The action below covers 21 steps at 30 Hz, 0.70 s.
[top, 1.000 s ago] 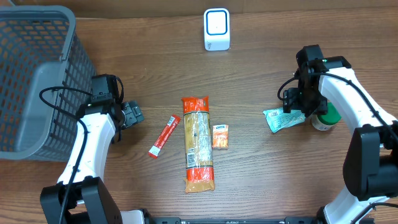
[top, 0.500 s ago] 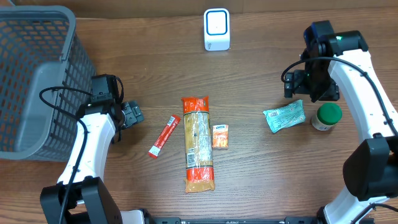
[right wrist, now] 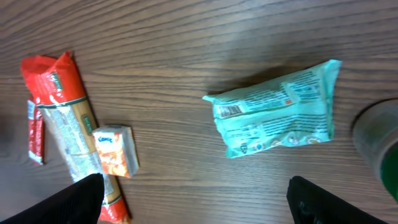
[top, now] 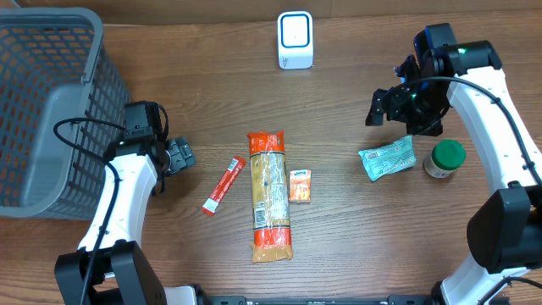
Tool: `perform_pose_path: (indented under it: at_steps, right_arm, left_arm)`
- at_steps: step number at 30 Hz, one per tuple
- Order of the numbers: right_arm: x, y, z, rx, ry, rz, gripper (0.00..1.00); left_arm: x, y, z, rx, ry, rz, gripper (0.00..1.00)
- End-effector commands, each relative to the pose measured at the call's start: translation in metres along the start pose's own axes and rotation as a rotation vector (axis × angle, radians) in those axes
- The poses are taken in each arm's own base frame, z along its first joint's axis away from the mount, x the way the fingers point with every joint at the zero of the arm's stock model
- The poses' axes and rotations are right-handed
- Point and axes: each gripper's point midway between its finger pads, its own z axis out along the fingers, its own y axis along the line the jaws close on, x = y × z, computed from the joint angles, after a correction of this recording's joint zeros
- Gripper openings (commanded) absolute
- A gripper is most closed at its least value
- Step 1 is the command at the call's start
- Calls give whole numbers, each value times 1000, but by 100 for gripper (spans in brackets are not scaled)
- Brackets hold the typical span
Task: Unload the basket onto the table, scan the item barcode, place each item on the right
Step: 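Move the right gripper over the orange Kleenex pack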
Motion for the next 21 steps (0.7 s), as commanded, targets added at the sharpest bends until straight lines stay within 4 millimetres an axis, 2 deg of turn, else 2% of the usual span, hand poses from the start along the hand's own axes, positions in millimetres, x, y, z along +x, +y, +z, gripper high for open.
perform_pose_path:
  at_steps: [1, 8, 9, 14, 21]
  right_arm:
    - [4, 11, -1, -34, 5, -16, 95]
    - [20, 27, 28, -30, 50, -78, 96]
    - [24, 35, 41, -33, 51, -112, 96]
    - [37, 59, 80, -48, 44, -220, 96]
    - [64, 85, 127, -73, 37, -350, 95]
  left_arm:
    - [-8, -4, -5, 15, -22, 7, 100]
    - [-8, -4, -5, 15, -22, 7, 100]
    - [-8, -4, -5, 15, -22, 7, 100]
    - [-8, -4, -5, 15, -22, 7, 100]
    - [-8, -4, -5, 15, -22, 7, 100]
